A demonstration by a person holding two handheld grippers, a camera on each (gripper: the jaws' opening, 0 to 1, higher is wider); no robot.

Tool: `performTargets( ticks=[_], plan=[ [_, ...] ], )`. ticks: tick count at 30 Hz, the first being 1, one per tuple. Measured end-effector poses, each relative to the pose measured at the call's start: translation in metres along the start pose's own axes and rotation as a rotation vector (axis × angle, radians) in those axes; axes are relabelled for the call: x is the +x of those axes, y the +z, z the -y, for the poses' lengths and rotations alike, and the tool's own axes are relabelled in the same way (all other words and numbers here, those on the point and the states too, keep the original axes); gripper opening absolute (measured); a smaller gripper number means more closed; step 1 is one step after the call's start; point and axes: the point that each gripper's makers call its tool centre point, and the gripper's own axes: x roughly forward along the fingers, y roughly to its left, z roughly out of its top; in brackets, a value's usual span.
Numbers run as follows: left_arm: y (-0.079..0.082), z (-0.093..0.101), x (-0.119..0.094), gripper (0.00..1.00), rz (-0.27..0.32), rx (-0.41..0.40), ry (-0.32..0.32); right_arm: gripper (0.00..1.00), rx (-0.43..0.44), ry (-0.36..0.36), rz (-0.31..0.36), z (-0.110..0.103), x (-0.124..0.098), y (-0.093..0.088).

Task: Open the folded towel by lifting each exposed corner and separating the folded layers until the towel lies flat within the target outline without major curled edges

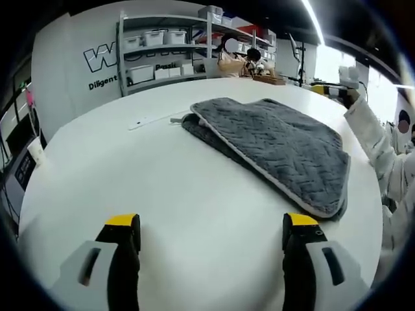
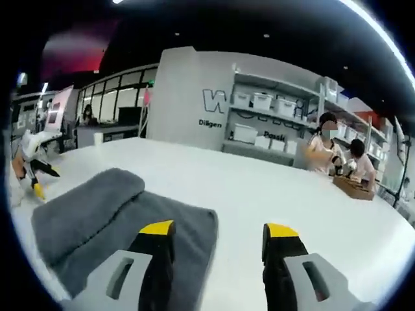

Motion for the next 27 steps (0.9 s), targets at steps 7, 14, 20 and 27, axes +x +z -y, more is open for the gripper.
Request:
performTargets(
  ticks=[7,14,20,27],
  plan=[
    [0.000,-0.002,-0.001,0.89,0.002,-0.004,0.003,0.39,0.019,0.094,-0.021,-0.015,0.041,-0.002],
    [0.000,-0.003,0.000,0.89,-0.001,-0.001,0.006,0.30,0.074,0.101,-0.041,-0.013,0.082,-0.013],
    [-0.002,-0.006,0.001,0.89,-0.013,-0.003,0.016,0.25,0.124,0.152,-0.055,-0.023,0.109,-0.019],
    [-0.004,-0.008,0.000,0.89,-0.021,-0.002,0.025,0.19,0.092,0.158,-0.097,-0.028,0.131,-0.025]
  ],
)
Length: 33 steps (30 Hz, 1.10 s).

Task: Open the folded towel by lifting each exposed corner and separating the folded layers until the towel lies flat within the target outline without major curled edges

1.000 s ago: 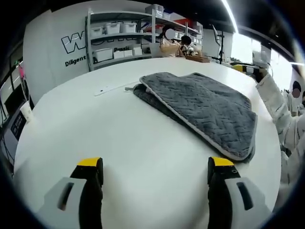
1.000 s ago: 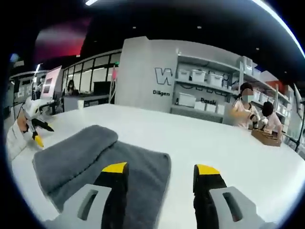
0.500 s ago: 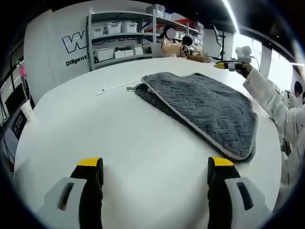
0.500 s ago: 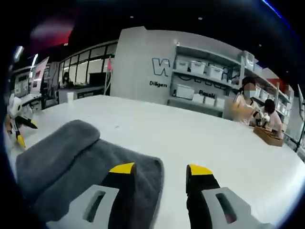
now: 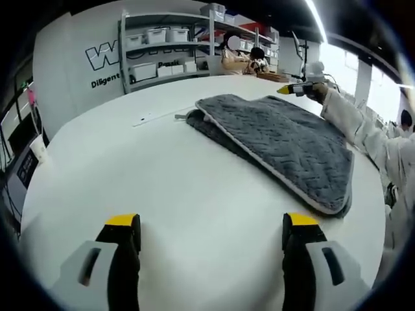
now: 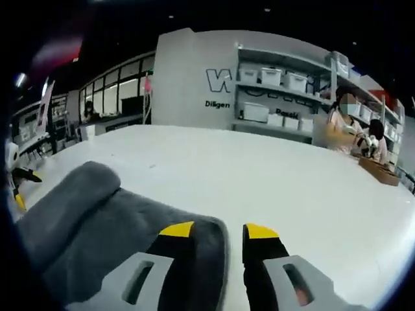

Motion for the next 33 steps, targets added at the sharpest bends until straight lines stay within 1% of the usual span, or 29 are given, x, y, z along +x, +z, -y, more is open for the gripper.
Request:
performTargets(
  ticks=[2,7,12,14,17,19,21,23,26,28,33],
  plan=[
    [0.000,0.000,0.000,0.89,0.001,-0.001,0.002,0.18,0.002,-0.002,-0.007,0.000,0.003,0.000],
    [0.001,0.001,-0.002,0.90,0.003,0.006,0.004,0.18,-0.025,-0.001,-0.041,-0.002,0.012,-0.006],
    [0.003,0.003,-0.004,0.91,0.014,0.014,-0.003,0.14,-0.042,-0.023,-0.068,0.006,0.017,-0.011],
    [0.006,0.005,-0.004,0.91,0.029,0.006,-0.019,0.13,-0.034,-0.026,-0.067,0.007,0.018,-0.012],
    [0.009,0.009,-0.005,0.91,0.048,0.002,-0.036,0.13,-0.026,-0.006,-0.069,0.001,0.020,-0.015],
    [0.009,0.009,-0.004,0.91,0.043,0.009,-0.032,0.09,-0.029,-0.002,-0.075,0.000,0.022,-0.018],
    [0.008,0.009,-0.004,0.91,0.039,0.009,-0.031,0.00,-0.061,-0.015,-0.081,0.004,0.023,-0.020],
    [0.009,0.009,-0.004,0.90,0.041,0.005,-0.031,0.00,-0.076,-0.020,-0.076,0.005,0.024,-0.019],
    [0.007,0.008,-0.003,0.90,0.035,0.007,-0.025,0.00,-0.046,-0.003,-0.078,0.006,0.024,-0.022],
    [0.007,0.008,-0.003,0.90,0.034,0.008,-0.025,0.00,-0.045,-0.007,-0.083,0.007,0.024,-0.023],
    [0.006,0.008,-0.002,0.90,0.029,0.008,-0.024,0.00,-0.088,-0.016,-0.099,0.006,0.024,-0.027]
  ],
)
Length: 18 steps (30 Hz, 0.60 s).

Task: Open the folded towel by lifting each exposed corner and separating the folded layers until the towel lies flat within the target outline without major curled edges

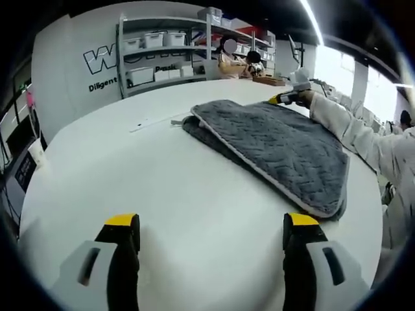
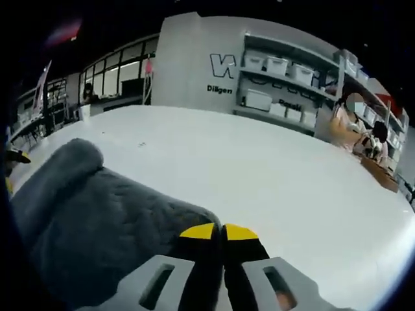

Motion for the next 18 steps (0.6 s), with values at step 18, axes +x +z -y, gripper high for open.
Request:
performTargets(
  ticks=[18],
  plan=[
    [-0.0048,-0.0037,0.0026,0.90,-0.021,-0.003,0.011,0.00,-0.085,-0.015,0.004,0.0051,0.0069,-0.0055]
  ],
)
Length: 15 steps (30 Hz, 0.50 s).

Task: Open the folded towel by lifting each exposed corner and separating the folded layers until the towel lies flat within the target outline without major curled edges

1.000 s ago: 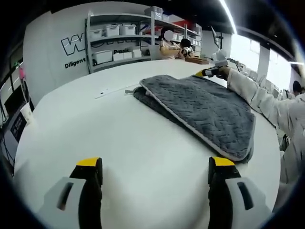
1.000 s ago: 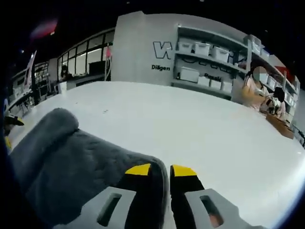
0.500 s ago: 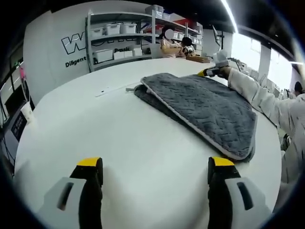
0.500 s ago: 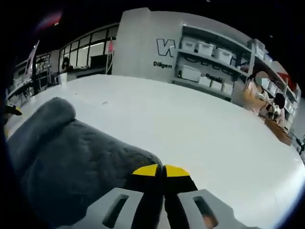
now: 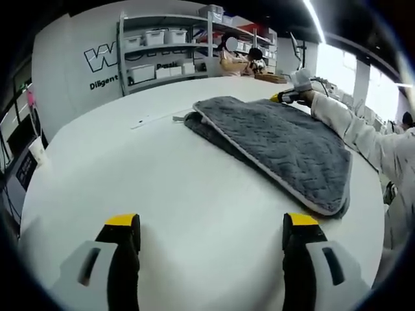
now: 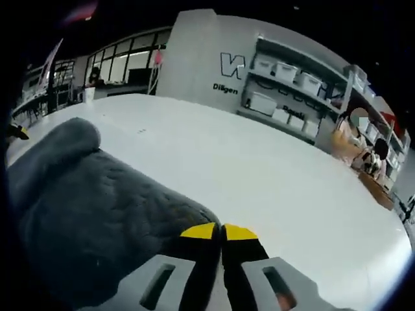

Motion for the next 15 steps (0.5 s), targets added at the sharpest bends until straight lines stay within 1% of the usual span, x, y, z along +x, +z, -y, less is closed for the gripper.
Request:
performTargets(
  ticks=[4,8,11,15],
  plan=[
    [0.0000,-0.0002,0.0003,0.90,-0.001,0.001,0.001,0.00,-0.050,-0.026,0.003,0.0021,0.0035,0.0014],
    [0.0003,-0.0007,0.0005,0.90,-0.001,-0.001,0.001,0.00,-0.075,-0.044,0.014,0.0042,0.0059,0.0024],
    [-0.0010,-0.0012,0.0014,0.90,-0.006,-0.003,0.002,0.00,-0.061,-0.044,0.014,0.0061,0.0065,0.0030],
    [-0.0013,-0.0011,0.0014,0.90,-0.006,-0.004,0.001,0.00,-0.065,-0.047,0.010,0.0070,0.0069,0.0035]
  ],
)
